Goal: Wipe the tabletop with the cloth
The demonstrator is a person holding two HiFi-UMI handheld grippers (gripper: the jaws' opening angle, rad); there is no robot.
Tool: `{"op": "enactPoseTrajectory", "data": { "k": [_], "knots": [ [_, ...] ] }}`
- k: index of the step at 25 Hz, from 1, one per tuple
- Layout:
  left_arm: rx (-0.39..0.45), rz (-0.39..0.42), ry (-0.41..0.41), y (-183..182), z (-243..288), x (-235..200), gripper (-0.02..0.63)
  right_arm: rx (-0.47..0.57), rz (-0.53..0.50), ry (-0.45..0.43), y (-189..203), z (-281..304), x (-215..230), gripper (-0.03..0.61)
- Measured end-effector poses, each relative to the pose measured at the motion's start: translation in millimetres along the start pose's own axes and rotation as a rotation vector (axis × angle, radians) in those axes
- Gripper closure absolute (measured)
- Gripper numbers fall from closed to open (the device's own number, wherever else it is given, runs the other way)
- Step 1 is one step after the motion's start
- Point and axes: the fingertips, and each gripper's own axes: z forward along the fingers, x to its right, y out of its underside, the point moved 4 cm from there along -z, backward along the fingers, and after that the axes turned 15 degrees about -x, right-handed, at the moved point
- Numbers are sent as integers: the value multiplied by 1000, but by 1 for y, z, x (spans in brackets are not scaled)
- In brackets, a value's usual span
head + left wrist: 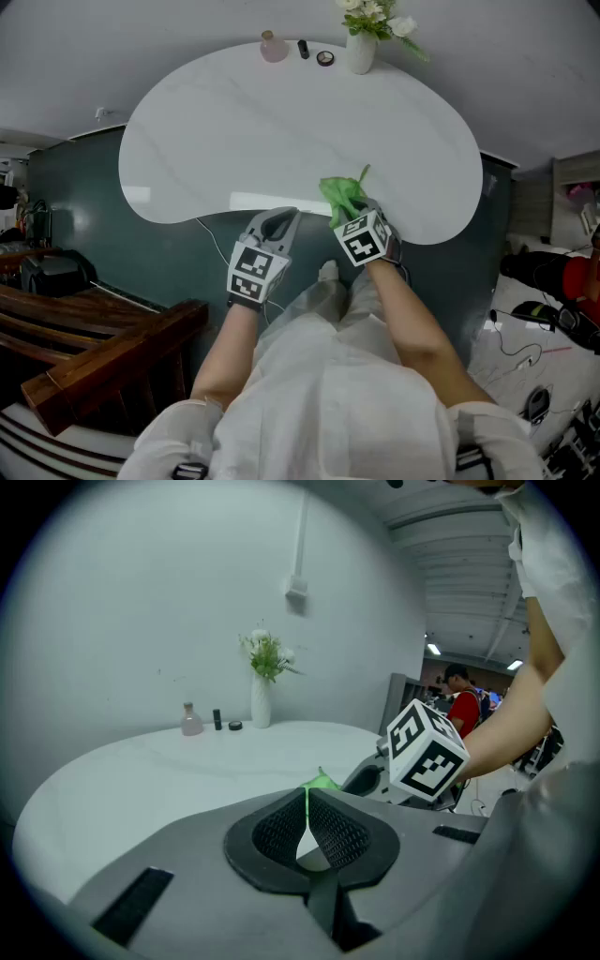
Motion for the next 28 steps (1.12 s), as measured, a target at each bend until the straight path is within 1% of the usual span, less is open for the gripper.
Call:
{"op": "enactPoseTrajectory", "data": {
  "k": [2,5,10,13,15,19,21,22,24,26,28],
  "knots": [
    [7,1,3,-1,-1,0,589,-7,-22,-2,15,-5,-3,497],
    [23,15,15,-8,0,2,589,-26,21,25,52,-18,10,497],
    [45,52,40,-25,8,8,589,-66,225,105,134,-46,59,497],
    [72,61,55,-38,11,12,589,-88,357,154,177,-60,90,497],
    [92,71,59,-46,11,14,589,-110,425,187,199,-69,105,497],
    [106,89,44,-58,4,9,589,-180,514,247,235,-81,124,497],
    [120,86,28,-61,-3,3,589,-182,576,280,250,-90,133,497],
    [129,83,19,-63,-6,0,589,-157,609,299,254,-98,138,497],
    [151,73,-3,-67,-14,-9,590,-51,679,306,252,-117,147,497],
    [176,56,-32,-69,-25,-21,589,109,725,287,236,-139,152,497],
    [204,39,-62,-73,-38,-33,590,273,737,281,210,-163,155,497]
  ]
}}
